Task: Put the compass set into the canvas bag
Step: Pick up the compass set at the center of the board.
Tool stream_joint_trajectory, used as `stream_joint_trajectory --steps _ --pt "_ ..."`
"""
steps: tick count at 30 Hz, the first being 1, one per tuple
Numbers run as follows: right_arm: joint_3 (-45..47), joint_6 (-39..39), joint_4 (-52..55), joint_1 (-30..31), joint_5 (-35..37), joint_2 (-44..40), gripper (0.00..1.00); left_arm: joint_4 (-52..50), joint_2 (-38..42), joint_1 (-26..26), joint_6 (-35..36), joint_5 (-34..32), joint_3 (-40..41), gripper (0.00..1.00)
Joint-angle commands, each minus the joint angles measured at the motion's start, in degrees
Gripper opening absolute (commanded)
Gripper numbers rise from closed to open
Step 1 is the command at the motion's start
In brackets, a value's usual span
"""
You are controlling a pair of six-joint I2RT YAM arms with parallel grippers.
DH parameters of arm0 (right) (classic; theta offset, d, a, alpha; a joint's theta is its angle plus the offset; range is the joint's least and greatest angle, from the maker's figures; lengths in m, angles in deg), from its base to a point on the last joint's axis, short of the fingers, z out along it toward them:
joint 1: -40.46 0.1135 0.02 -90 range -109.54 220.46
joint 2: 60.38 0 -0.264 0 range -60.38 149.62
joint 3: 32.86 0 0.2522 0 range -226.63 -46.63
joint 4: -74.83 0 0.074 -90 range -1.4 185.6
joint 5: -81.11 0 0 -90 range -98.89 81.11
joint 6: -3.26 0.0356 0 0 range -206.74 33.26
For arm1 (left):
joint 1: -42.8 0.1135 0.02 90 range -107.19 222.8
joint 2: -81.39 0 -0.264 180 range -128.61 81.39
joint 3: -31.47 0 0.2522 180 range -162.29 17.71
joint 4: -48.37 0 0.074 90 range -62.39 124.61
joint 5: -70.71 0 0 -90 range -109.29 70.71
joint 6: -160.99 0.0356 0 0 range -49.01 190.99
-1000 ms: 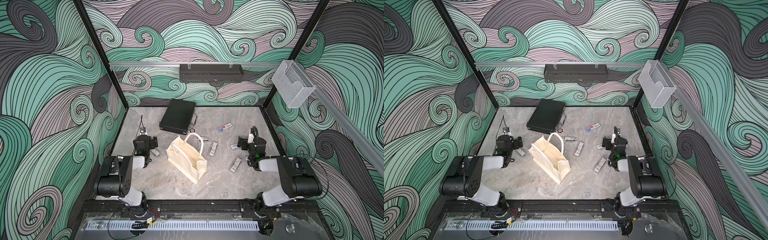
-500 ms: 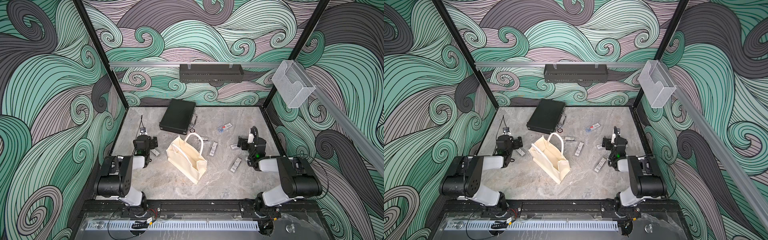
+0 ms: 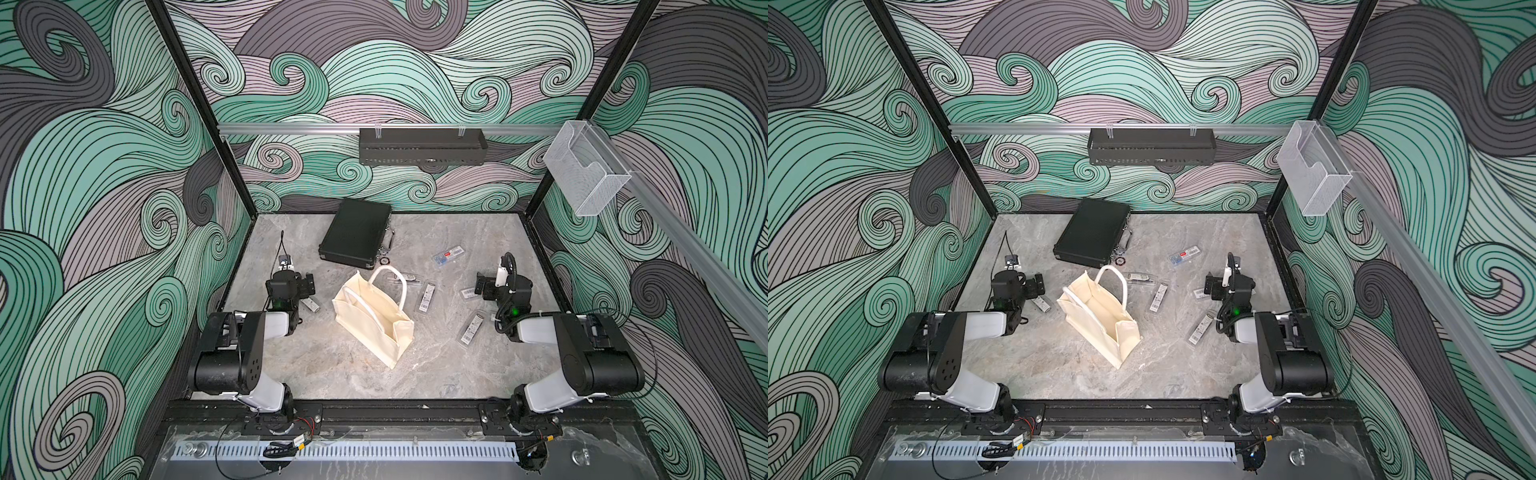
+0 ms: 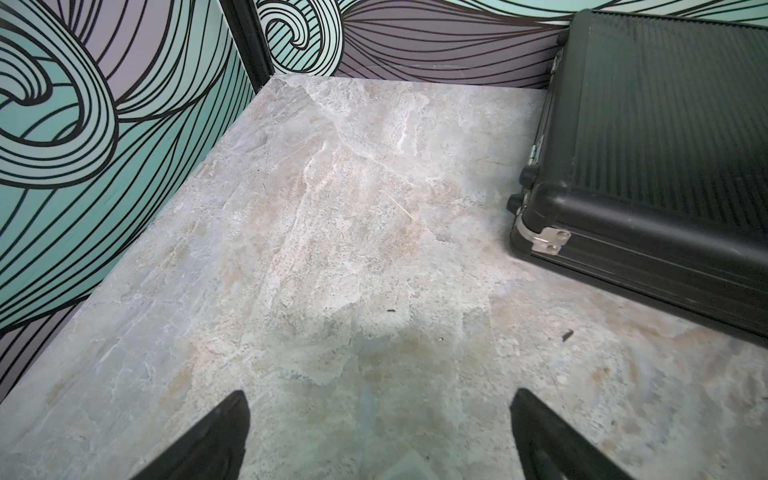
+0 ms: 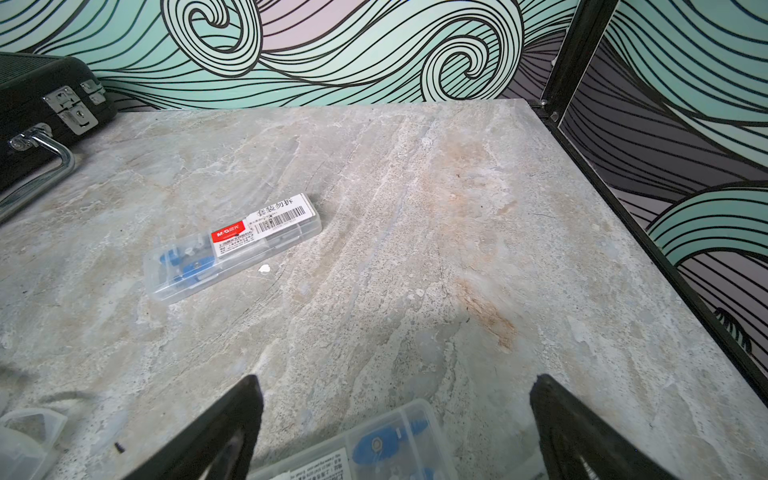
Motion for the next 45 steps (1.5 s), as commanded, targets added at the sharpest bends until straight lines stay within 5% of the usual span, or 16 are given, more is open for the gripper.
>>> stream_joint_trajectory --steps 1,10,21,27,33,45 --pt "-0.40 -0.76 -0.59 0.07 -0.47 -0.60 0.99 -0.66 0.47 0.40 -0.35 0.69 -1.39 0.98" --pt "-0.09 -0.85 -0.70 0.00 -0.73 -1.65 0.99 -0.88 1.15 0.42 -0.40 -0.08 -1.37 0.99" --pt "-6.99 -2.38 29.13 2.55 1.38 -21.17 0.99 -30.83 15.32 0.63 -2.09 1.67 -11.82 0.98" --pt "-17.25 6.21 54.83 6.38 3.16 -29.27 0.99 -50.73 23.78 0.59 -3.96 2.46 -19.49 0.99" --pt "-27.14 19.21 76.22 10.09 2.51 -29.97 0.92 -58.15 30.26 0.60 -8.63 5.22 -22.13 0.98" --pt "-31.80 35.71 99.41 15.69 1.74 -21.62 0.86 -72.12 32.71 0.61 -18.88 13.21 -28.24 0.98"
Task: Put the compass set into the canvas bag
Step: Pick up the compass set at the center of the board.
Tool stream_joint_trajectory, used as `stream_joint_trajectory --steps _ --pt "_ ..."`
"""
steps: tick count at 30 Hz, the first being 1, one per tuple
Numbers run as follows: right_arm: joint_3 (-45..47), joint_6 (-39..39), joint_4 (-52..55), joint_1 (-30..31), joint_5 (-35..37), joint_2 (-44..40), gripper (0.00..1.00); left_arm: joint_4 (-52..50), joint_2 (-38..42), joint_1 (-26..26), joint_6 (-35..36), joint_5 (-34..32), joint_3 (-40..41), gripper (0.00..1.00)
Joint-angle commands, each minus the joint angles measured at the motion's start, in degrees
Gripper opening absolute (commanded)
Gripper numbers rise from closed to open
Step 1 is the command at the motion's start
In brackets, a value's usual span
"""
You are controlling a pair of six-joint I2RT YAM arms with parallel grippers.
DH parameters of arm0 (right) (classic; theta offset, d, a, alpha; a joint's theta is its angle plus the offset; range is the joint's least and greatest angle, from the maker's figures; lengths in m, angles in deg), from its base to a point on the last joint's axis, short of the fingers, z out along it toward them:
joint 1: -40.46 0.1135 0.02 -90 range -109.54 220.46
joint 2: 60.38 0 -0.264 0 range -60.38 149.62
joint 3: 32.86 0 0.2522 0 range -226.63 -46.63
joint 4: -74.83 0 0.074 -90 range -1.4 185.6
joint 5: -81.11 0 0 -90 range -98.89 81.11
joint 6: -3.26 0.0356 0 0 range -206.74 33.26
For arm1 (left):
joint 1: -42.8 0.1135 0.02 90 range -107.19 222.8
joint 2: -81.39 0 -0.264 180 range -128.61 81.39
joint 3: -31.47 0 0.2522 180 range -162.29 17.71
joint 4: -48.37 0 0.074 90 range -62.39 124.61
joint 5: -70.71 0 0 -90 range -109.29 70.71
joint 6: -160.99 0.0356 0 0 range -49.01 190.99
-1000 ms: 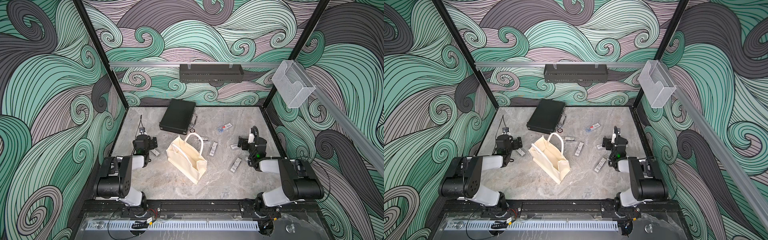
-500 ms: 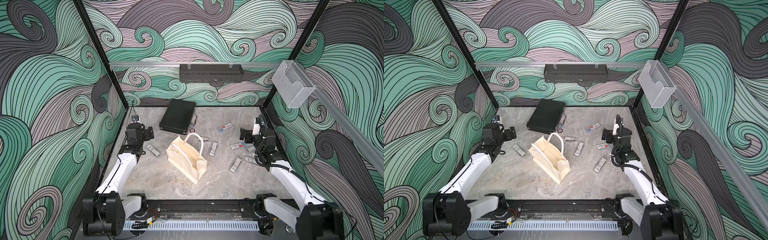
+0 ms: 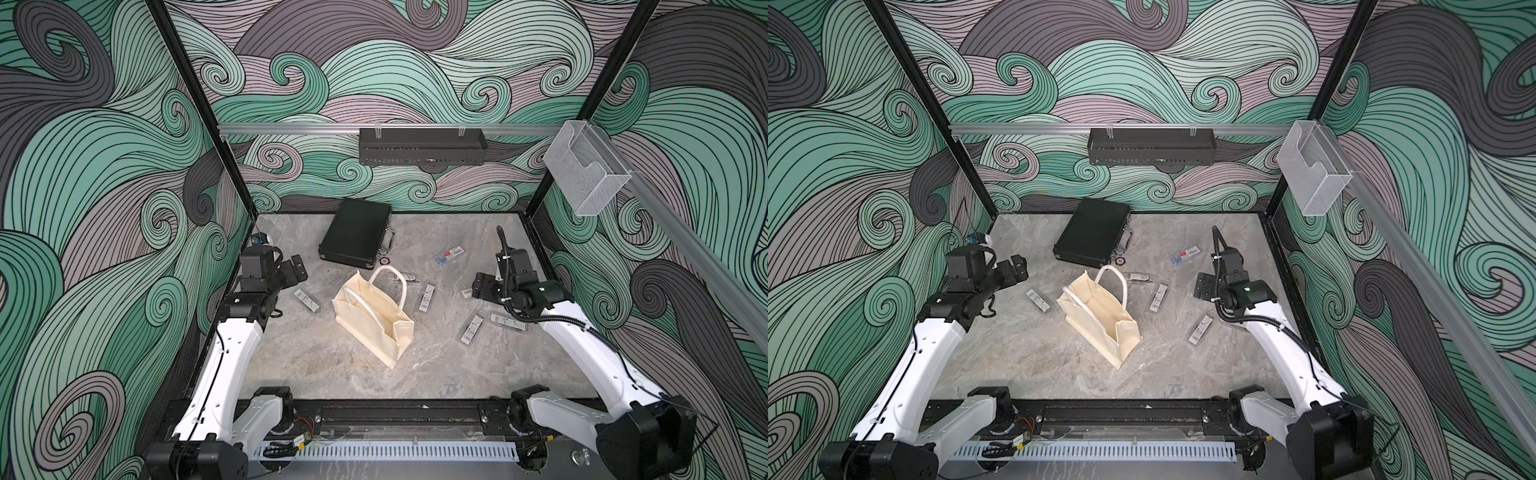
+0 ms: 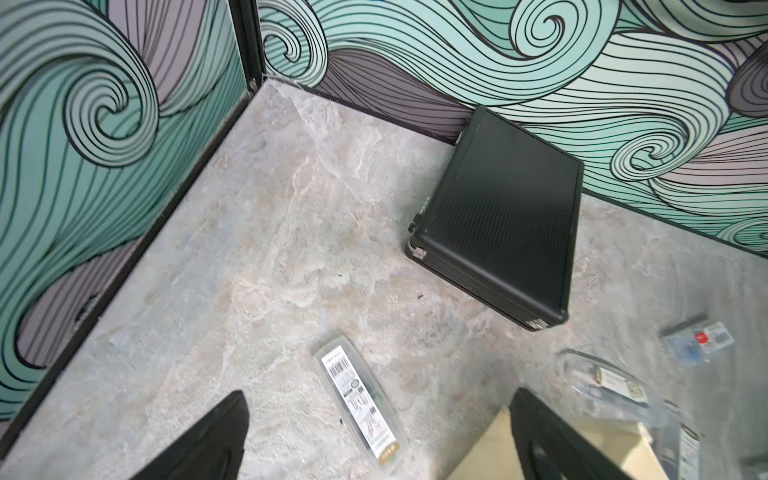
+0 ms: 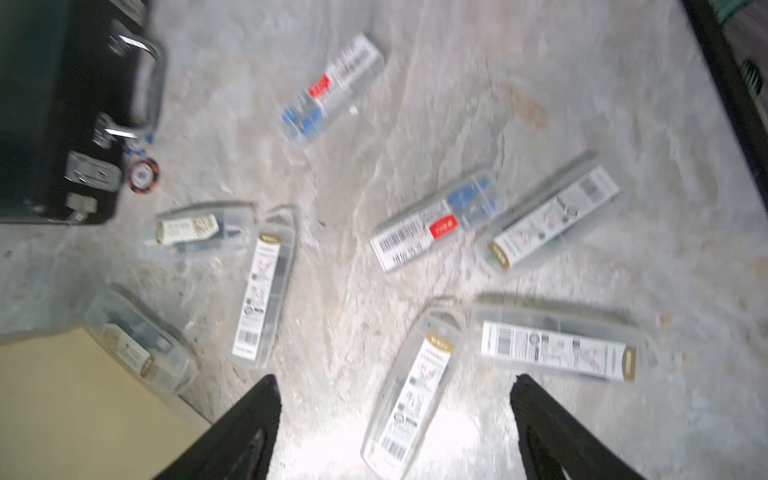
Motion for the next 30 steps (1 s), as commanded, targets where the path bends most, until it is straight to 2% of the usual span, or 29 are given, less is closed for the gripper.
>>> stream_joint_trajectory --steps 1,5,11,20,30 --pt "0.68 8.25 8.14 1.56 -0.53 0.86 0.86 -5.83 0.44 0.54 -3.71 3.93 -2.24 0.99" --pt "2.35 12.51 8.95 3.24 0.16 3.11 0.85 -7.59 0.26 0.54 -5.37 5.25 -2.42 0.98" --pt "4.13 16.68 8.43 7.56 0.16 8.82 0.85 -5.22 2.19 0.54 -7.04 6.14 1.94 0.98" --pt "6.12 16.80 5.98 7.34 -0.62 13.39 0.85 -6.42 2.73 0.54 -7.20 6.81 1.93 0.99" --pt "6.14 14.40 -0.84 3.14 -6.88 19.09 0.81 -7.07 2.80 0.49 -8.00 6.61 2.26 0.98"
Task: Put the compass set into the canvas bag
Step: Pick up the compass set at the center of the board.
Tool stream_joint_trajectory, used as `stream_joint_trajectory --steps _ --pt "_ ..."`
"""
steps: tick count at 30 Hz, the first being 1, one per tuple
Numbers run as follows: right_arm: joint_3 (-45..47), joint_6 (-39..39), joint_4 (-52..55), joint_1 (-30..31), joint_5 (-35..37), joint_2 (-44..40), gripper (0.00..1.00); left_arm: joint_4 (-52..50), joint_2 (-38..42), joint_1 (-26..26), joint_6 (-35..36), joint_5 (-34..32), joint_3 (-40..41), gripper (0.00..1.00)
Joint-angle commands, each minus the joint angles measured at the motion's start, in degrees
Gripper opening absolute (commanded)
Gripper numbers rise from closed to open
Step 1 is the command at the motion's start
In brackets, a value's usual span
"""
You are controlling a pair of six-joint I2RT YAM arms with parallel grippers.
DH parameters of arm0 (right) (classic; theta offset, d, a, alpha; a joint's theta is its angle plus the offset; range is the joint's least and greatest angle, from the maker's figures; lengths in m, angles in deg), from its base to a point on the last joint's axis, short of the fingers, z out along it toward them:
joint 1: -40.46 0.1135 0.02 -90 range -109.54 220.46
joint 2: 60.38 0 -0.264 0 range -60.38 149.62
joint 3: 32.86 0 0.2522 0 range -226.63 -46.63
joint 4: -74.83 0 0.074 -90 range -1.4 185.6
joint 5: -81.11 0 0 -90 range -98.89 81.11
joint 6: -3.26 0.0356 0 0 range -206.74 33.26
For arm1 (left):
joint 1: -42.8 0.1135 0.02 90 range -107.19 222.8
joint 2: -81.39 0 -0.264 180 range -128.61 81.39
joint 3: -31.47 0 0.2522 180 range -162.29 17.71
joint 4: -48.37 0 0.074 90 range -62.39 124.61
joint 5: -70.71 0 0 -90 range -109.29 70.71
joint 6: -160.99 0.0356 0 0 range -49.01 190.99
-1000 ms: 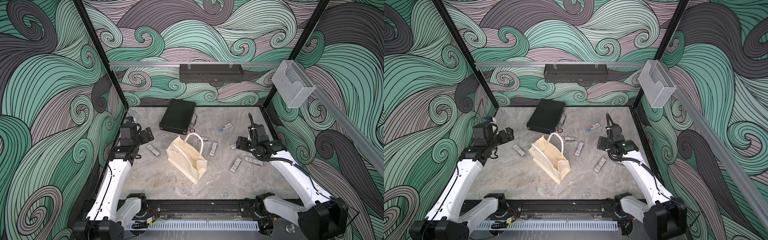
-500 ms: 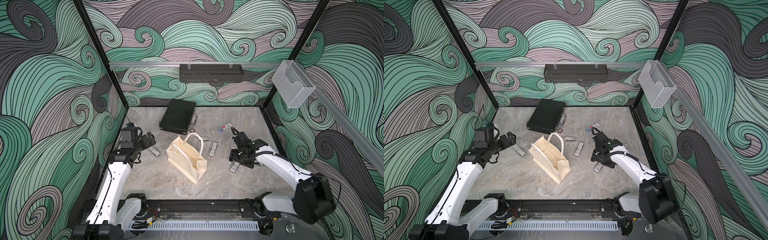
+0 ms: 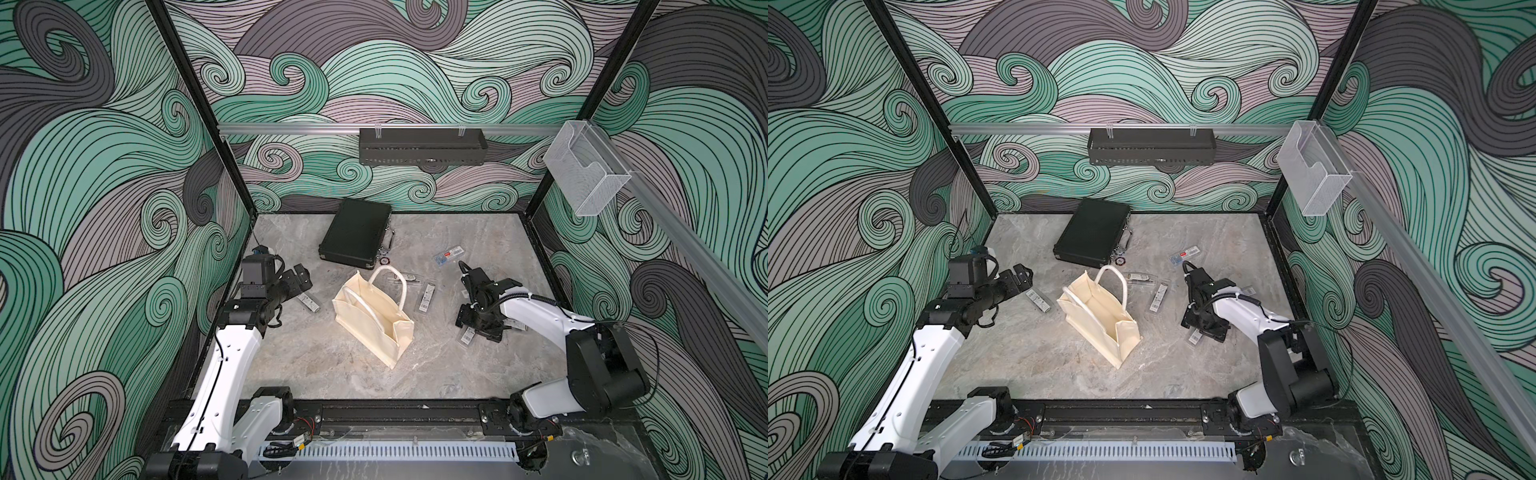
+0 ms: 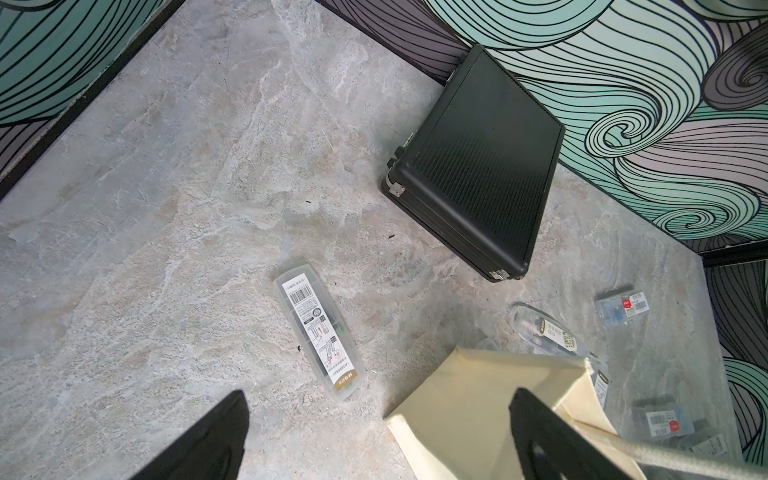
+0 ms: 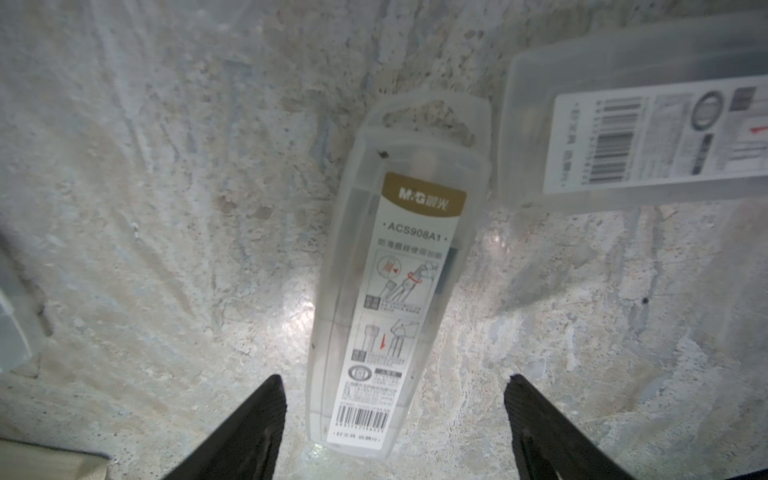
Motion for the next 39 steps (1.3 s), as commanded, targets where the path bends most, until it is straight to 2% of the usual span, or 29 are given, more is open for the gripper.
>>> stream_joint_trajectory --steps 1,13,23,39 --pt "-0.22 -0.57 -2.52 -1.65 -2.83 1.25 0.81 -1.97 1.06 0.54 -0.92 0.12 0.38 0.98" --pt "-1.66 -2.58 -5.96 -3.22 -6.08 7.32 0.69 -2.62 2.42 0.54 -2.39 -0.05 0.67 0.98" --pt "-2.90 -6.25 -5.37 -2.70 -5.22 9.57 0.58 -3.84 2.53 0.49 -2.71 0.28 -0.48 0.98" --pt "-5.06 -10.05 -3.52 -0.75 -3.00 8.16 0.47 -3.98 2.22 0.46 -3.34 1.44 -0.56 0.98"
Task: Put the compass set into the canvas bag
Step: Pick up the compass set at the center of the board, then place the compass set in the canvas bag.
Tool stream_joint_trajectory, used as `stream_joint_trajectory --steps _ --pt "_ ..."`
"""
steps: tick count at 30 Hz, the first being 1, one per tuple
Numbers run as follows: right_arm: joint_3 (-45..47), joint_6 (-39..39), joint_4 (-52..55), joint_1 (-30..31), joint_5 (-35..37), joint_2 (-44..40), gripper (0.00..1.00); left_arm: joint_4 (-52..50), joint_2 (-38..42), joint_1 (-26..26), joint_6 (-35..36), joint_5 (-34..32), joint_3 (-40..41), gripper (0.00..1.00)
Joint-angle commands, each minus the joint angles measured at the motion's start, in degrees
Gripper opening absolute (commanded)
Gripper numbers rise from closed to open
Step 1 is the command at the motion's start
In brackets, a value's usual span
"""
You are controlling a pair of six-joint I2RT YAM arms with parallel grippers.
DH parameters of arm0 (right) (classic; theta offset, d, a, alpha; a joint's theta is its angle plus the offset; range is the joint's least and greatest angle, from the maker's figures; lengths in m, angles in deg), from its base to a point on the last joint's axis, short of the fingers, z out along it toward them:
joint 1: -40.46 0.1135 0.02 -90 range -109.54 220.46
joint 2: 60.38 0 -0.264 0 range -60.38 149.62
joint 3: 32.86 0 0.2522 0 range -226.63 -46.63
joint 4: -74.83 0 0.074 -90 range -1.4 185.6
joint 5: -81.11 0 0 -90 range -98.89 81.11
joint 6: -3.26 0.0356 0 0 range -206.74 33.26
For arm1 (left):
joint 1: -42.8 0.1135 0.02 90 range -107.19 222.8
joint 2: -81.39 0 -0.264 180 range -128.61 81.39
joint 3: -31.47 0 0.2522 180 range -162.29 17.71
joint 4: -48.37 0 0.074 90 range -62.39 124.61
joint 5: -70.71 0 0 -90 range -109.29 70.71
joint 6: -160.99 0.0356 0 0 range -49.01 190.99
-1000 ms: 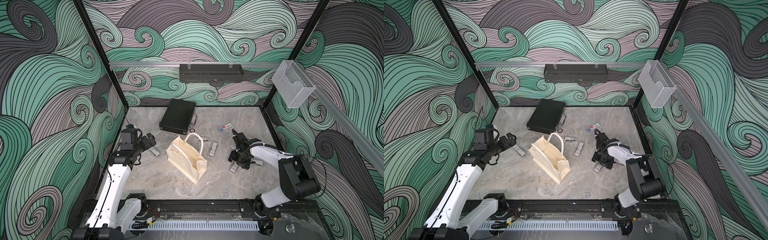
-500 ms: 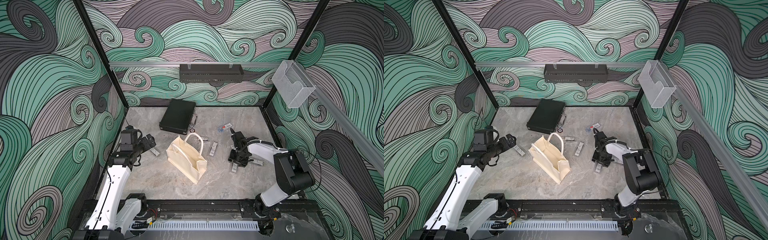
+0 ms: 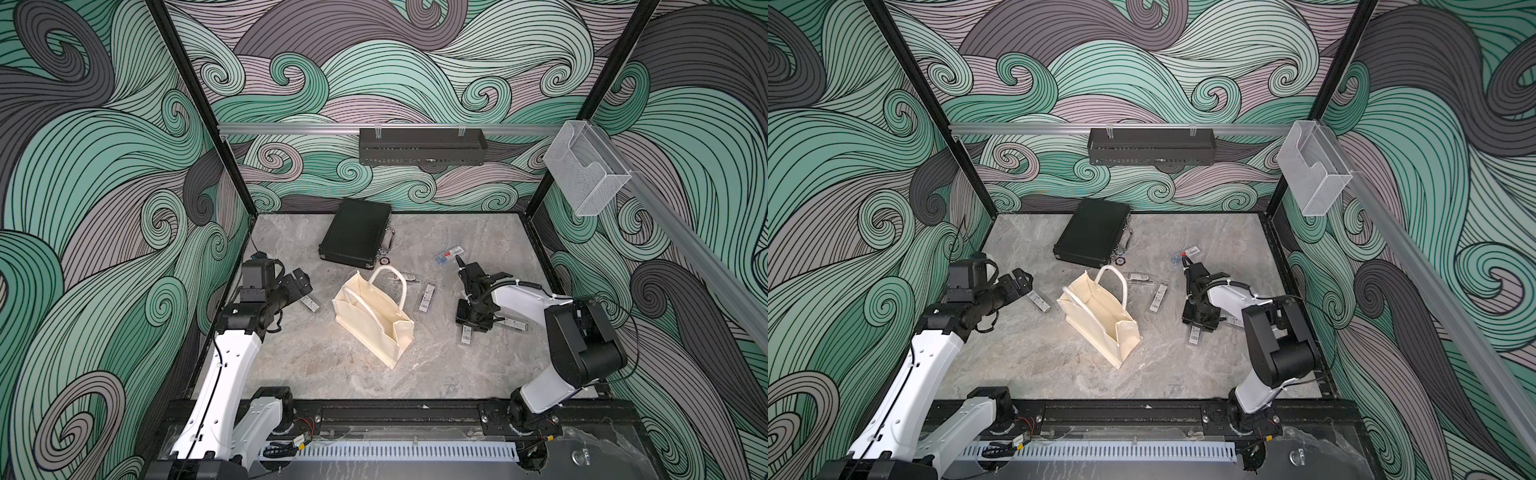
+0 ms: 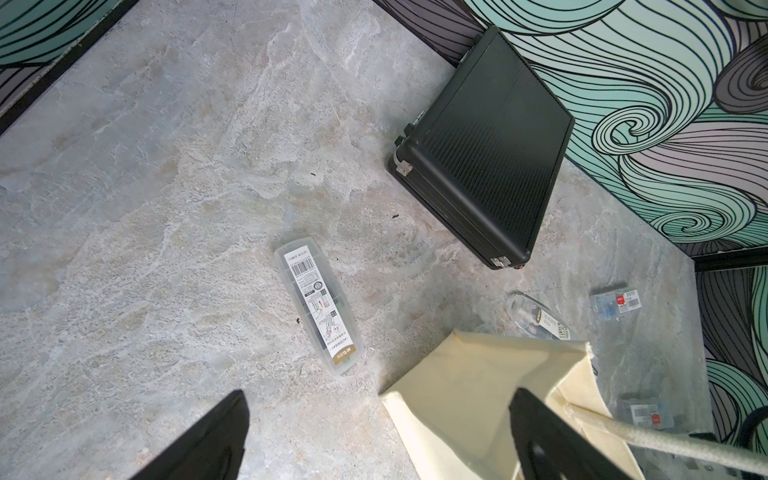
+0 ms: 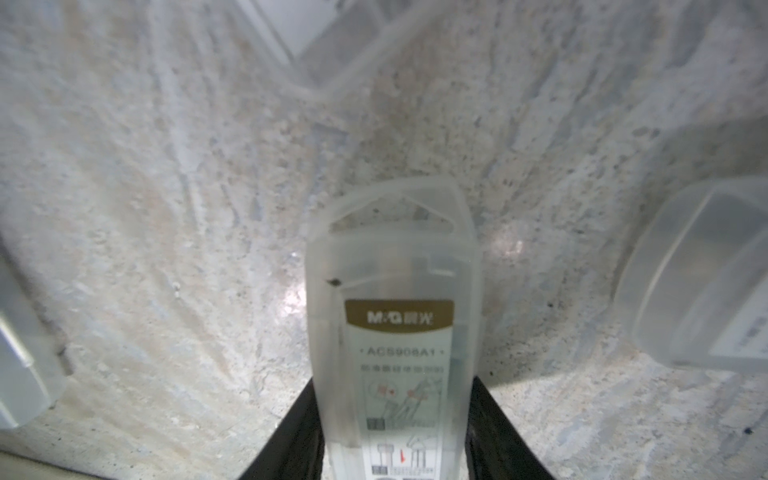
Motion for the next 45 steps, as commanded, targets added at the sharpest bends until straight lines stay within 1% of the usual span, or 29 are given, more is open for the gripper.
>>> stream_joint_trajectory --steps 1,5,7,13,17,19,22,29,33,37,41,45 --pt "-1.90 -1.24 1.23 0.40 1.36 -0.96 0.47 -1.32 0.39 0.46 -0.36 0.74 -1.76 0.98" --pt "-5.32 -3.38 3.04 0.38 1.44 -4.45 0.46 -1.54 0.28 0.53 -0.62 1.09 -2.53 0.98" --pt "-8.27 -5.93 3.84 0.80 0.30 -6.58 0.45 -1.68 0.18 0.47 -0.67 1.13 -2.86 0.98" --pt "-20.25 -12.50 6.86 4.01 0.20 -12.23 0.44 -1.26 -0.79 0.47 -0.89 2.28 -4.04 0.98" --pt "-27.75 -15.57 7.24 7.81 -0.59 -14.94 0.43 -1.08 -1.75 0.46 -1.39 3.62 -4.91 0.98" --pt "-31.21 -17.39 7.34 10.61 -0.98 -15.58 0.43 -0.83 -1.84 0.46 -1.68 4.12 -5.14 0.98" --pt "-35.72 -20.14 7.71 16.10 0.37 -15.47 0.42 -0.21 -1.88 0.40 -2.16 4.83 -5.40 0.98" --pt "-45.93 -26.57 8.88 29.38 7.05 -11.04 0.43 -0.21 -2.05 -0.07 -3.71 7.04 -6.94 0.98" --pt "-50.49 -29.49 8.76 34.65 9.25 -6.73 0.42 0.13 -1.48 -0.59 -3.06 7.51 -7.88 0.98" --pt "-55.26 -32.24 10.08 37.38 11.60 0.01 0.42 -0.20 -1.12 -1.02 -2.82 7.81 -8.40 0.98" --pt "-60.65 -33.53 12.72 37.82 14.02 7.06 0.41 -0.64 -0.57 -1.21 -2.51 8.12 -8.17 0.98" --pt "-62.62 -33.91 14.28 37.90 13.99 11.11 0.41 -1.08 0.17 -1.24 -2.05 7.60 -7.57 0.98"
